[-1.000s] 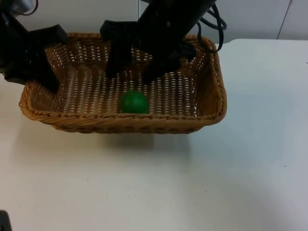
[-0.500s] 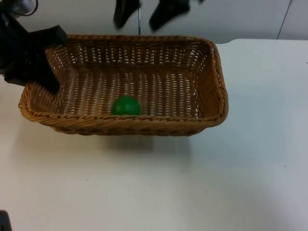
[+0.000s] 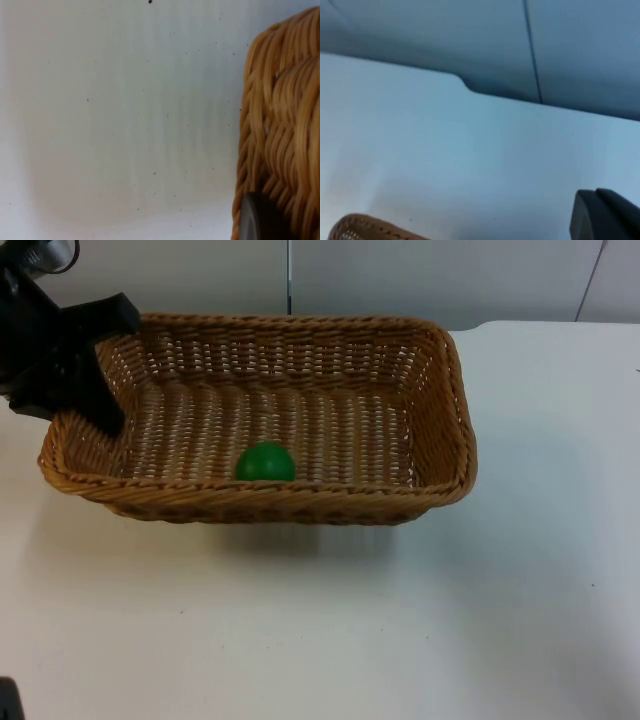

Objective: Pick up the basket with the left hand and place the ball into the basket with the right hand.

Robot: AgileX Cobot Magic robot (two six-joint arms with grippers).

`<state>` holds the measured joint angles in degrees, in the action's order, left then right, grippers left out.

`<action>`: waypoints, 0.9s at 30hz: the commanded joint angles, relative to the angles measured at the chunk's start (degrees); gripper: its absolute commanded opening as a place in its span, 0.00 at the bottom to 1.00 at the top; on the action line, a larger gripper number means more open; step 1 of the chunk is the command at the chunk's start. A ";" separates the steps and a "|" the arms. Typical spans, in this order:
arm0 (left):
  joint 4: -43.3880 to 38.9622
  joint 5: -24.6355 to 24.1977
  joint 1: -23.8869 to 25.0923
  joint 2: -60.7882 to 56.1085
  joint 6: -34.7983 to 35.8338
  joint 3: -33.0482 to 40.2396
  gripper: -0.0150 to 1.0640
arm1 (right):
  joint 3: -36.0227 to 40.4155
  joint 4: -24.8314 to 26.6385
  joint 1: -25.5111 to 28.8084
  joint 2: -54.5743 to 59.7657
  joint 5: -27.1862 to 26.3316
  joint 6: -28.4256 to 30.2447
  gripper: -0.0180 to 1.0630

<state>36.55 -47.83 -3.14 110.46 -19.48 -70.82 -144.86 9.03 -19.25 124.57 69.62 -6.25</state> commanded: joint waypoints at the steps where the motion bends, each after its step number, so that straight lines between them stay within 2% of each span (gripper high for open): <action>1: 1.93 -0.34 0.11 -0.70 0.03 -0.42 0.01 | -0.47 1.41 0.78 -1.34 0.35 -0.21 0.01; 13: 3.05 -2.81 -0.13 0.57 0.03 -0.42 0.01 | -0.47 1.41 0.78 -1.70 0.35 0.66 0.01; 17: 5.76 -2.82 -1.87 3.68 -3.41 -0.42 0.01 | -0.47 1.51 0.78 -1.70 0.35 0.78 0.01; 21: 6.84 2.28 -4.01 6.70 -6.04 -0.42 0.01 | -0.47 1.77 0.78 -1.70 0.35 0.78 0.01; 27: 8.37 6.11 -4.39 9.72 -6.04 -0.42 0.01 | -0.47 3.19 0.78 -1.70 0.35 1.89 0.01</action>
<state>41.81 -42.15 -7.32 119.60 -25.44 -70.82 -144.86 11.40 -18.56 123.59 70.13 -5.35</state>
